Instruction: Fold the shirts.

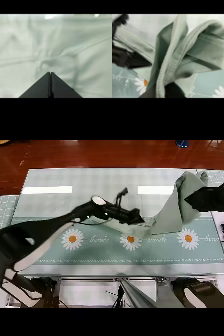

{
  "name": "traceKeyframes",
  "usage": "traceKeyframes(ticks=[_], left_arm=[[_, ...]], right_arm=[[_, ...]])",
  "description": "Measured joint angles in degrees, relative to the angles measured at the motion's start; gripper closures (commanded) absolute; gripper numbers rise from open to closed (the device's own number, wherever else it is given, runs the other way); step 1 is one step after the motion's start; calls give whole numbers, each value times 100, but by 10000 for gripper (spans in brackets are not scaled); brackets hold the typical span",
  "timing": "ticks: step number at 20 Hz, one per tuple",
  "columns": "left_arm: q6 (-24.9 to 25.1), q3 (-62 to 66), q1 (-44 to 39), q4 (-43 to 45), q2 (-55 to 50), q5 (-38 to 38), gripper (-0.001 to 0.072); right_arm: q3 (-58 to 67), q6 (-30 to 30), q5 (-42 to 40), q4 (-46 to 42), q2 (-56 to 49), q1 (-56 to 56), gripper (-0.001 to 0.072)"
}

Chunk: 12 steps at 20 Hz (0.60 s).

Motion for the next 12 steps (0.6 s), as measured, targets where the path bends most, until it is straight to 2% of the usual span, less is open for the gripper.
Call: traceKeyframes(ticks=[5,10,11,12], left_arm=[[17,0,1703,811,1231,-249,682],[-4,0,3541,1106,2439,-953,681],[-9,0,3847,1143,2651,-1095,681],[-9,0,4103,1145,2848,-1266,681]], right_arm=[[0,-157,-693,302,-535,492,689],[0,13,-2234,345,-1880,1668,687],[0,50,-2597,404,-2227,1875,652],[0,74,-2898,485,-2566,2050,506]])
